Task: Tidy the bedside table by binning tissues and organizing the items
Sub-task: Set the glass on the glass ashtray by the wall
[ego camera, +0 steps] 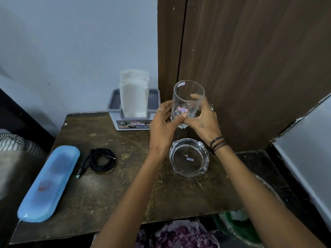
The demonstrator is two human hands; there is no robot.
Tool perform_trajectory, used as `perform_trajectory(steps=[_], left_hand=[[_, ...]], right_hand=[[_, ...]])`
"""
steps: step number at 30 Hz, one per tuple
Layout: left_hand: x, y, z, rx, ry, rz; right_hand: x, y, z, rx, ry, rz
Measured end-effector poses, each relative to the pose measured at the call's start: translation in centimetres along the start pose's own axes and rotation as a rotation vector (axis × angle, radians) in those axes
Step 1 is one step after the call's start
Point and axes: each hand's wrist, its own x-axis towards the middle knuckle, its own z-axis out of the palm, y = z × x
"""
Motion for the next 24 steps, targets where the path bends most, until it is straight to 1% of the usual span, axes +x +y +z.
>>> perform_trajectory(steps=[3, 7, 14, 24], left_hand=[[-1.8, 1.3, -0.8, -0.089, -0.059, 0.022], [-4.1, 2.3, -1.4, -0.078, -0.12, 0.062], [-6.3, 1.3, -1.2, 0.014, -0.034, 0.02], [-7.9, -0.5, -0.6, 0.112, -0.015, -0.026]], right_hand=[[-2.3, -1.6, -1.5, 0.021, -0.036, -0.038], [-5.1, -2.7, -2.8, 0.031, -0.092, -0.033], [-7.2, -2.0, -3.5, -0.02, -0.177, 0.009], [-8.2, 0.5, -3.0, -0.089, -0.224, 0.063]])
